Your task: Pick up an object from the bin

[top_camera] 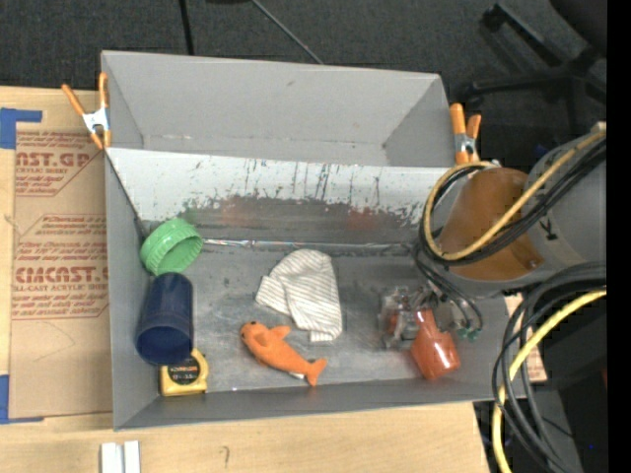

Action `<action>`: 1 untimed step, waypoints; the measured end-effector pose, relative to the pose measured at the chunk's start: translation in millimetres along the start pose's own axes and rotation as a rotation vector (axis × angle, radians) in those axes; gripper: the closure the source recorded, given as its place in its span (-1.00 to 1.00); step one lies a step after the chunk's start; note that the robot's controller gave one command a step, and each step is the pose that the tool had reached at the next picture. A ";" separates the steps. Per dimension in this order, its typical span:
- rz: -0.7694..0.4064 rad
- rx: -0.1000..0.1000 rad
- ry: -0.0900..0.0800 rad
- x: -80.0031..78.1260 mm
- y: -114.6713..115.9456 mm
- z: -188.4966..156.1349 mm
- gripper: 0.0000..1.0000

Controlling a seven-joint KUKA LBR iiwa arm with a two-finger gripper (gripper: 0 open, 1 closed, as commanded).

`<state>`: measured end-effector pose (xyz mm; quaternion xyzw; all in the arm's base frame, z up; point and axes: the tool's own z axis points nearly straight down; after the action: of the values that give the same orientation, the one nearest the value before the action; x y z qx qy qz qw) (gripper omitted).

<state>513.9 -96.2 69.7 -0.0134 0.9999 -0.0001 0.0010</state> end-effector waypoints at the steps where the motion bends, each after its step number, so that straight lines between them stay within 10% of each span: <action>1: 0.006 0.000 0.002 -2.7 -10.3 -22.0 1.00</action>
Offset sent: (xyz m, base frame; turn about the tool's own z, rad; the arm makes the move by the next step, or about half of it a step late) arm -0.0324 -0.0140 0.0333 0.0078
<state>516.8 -106.4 91.7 -0.0104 0.9999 0.0000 -0.0001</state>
